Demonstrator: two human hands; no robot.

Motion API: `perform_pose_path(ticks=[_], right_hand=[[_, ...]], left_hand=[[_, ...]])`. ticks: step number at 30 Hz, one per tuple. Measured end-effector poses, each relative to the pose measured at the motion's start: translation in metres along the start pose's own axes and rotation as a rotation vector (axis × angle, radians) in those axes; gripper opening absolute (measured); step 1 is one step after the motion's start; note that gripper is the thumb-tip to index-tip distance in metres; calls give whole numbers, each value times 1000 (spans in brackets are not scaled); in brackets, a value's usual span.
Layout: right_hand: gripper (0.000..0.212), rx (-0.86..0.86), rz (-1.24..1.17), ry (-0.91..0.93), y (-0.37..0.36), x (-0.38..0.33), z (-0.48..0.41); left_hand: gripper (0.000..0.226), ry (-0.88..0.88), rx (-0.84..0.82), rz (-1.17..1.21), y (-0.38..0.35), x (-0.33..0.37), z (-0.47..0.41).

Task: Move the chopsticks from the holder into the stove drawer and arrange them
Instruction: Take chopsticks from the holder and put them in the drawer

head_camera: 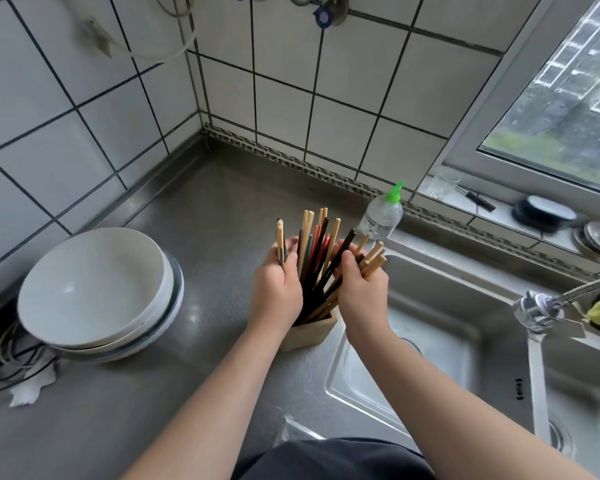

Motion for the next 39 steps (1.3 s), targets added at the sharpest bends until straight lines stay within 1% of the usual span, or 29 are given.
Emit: perform_pose_path(ticks=[3, 6, 13, 18, 22, 26, 28, 34, 36, 39], right_hand=[[24, 24, -84, 34, 3, -7, 1], [25, 38, -155, 76, 7, -21, 5], [21, 27, -228, 224, 30, -65, 13], [23, 14, -269, 320, 51, -101, 23], [22, 4, -406, 393, 67, -125, 37], [21, 5, -467, 474, 89, -148, 61], [21, 9, -489, 513, 103, -157, 78], [22, 114, -487, 639, 162, -161, 141], [22, 184, -475, 657, 191, -154, 168], [23, 313, -473, 635, 239, -135, 216]], left_hand=[[28, -69, 49, 32, 3, 15, 3], [28, -125, 73, 66, 7, 27, 4], [26, -210, 41, 44, 15, 55, 4], [26, -294, 56, -20, 24, 89, 11], [26, -385, 70, -55, 30, 118, 26], [25, -484, 123, -24, 31, 153, 48], [23, -545, 115, 15, 26, 171, 60], [22, -643, -101, 197, -30, 205, 99], [22, -647, -209, 227, -62, 210, 118], [23, -636, -388, 269, -116, 210, 157]])
Point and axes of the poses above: each hand's wrist, its own z-axis away from the middle knuckle, its own y-axis out of the back of the hand, x = y × z, the point moved 3 cm from there along -z, towards the middle knuckle, and after that the axes turned 15 degrees about -x, right-handed, at the moved point
